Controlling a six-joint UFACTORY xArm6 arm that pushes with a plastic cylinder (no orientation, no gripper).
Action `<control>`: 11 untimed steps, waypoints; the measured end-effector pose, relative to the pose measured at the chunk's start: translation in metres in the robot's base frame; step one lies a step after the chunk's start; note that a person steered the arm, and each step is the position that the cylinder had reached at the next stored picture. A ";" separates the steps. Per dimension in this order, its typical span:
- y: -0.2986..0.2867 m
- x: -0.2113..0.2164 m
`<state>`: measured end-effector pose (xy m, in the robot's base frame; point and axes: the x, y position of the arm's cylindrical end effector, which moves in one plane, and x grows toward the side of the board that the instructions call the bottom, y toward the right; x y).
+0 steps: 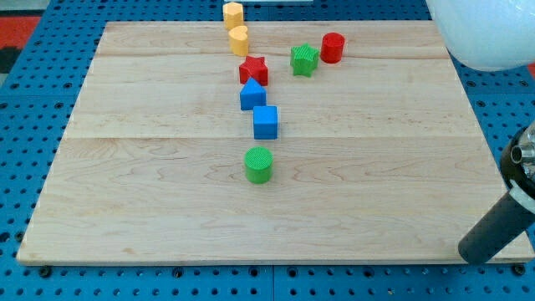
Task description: Separate red circle and green star
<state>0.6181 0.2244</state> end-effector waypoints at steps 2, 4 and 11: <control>-0.003 0.001; -0.011 -0.029; 0.034 -0.426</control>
<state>0.1925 0.2581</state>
